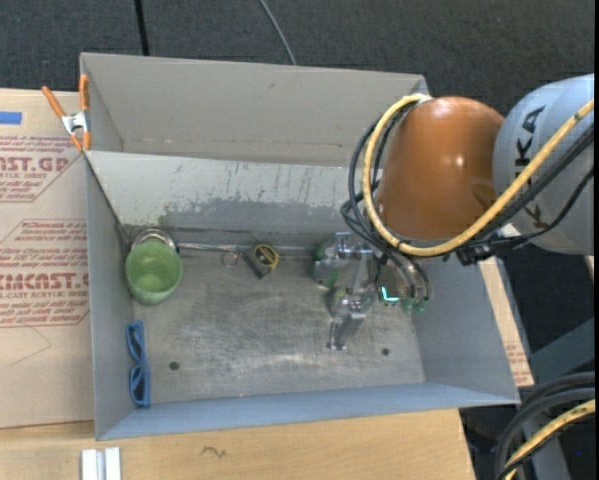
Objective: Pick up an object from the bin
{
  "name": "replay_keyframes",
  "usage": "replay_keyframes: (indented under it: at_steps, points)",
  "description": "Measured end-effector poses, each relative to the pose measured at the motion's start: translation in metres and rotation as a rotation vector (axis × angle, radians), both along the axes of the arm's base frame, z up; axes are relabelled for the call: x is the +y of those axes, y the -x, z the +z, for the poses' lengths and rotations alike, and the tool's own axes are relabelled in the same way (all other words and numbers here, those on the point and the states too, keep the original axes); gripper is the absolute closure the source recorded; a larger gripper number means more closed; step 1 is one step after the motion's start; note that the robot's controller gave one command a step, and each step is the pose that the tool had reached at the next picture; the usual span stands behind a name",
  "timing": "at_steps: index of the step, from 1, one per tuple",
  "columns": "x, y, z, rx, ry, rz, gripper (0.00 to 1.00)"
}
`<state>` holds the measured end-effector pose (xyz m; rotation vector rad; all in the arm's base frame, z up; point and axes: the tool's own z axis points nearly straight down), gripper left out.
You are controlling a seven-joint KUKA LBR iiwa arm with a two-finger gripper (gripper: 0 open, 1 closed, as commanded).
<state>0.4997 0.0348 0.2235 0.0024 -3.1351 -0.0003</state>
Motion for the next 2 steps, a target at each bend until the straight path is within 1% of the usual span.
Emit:
replay_keyframes:
  at_steps: [1, 2]
  points:
    - [-0.037, -0.036, 0.019, -0.010, 0.002, -0.435, 0.00]
    - [-0.062, -0.092, -0.115, -0.003, 0.004, -0.761, 0.00]
